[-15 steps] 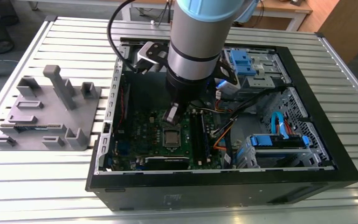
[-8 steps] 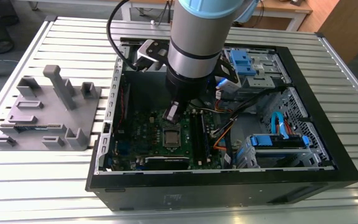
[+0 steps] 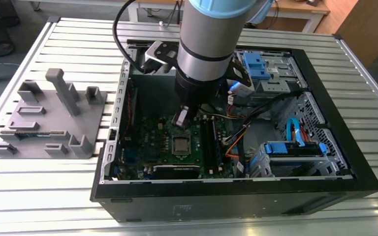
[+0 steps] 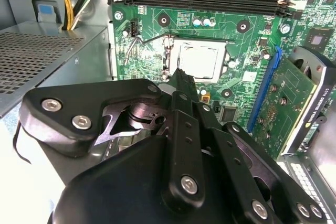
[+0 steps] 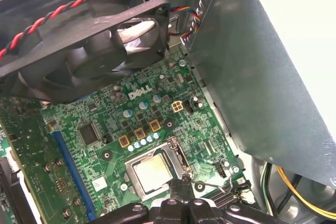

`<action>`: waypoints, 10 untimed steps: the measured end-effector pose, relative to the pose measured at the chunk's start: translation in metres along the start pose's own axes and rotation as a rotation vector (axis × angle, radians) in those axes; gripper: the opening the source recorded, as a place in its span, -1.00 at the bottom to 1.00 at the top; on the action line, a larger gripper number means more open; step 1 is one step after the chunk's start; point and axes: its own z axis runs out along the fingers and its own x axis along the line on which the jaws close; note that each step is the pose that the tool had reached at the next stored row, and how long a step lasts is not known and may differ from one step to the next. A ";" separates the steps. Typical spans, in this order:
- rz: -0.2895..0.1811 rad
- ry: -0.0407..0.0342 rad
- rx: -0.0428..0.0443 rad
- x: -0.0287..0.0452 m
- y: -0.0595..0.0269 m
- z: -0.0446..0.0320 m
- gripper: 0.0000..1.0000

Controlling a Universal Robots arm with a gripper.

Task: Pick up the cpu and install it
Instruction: 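Install the first cpu locking lever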

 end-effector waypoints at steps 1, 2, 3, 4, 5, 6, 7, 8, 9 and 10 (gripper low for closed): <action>0.000 0.0000 0.0000 -0.0001 0.0001 0.0000 -0.79; 0.000 0.0000 0.0000 -0.0001 0.0001 0.0000 -0.79; 0.000 -0.0004 -0.0002 -0.0002 0.0001 0.0000 -0.79; 0.000 -0.0007 -0.0004 -0.0005 0.0003 0.0001 -0.79; 0.000 -0.0010 -0.0004 -0.0012 0.0007 0.0001 -0.79; 0.000 -0.0011 -0.0005 -0.0020 0.0011 0.0002 -0.79; 0.000 -0.0010 -0.0005 -0.0029 0.0015 0.0003 -0.79; 0.000 -0.0011 -0.0005 -0.0041 0.0021 0.0004 -0.79; 0.000 -0.0011 -0.0005 -0.0055 0.0028 0.0005 -0.79; 0.000 -0.0011 -0.0005 -0.0071 0.0036 0.0007 -0.79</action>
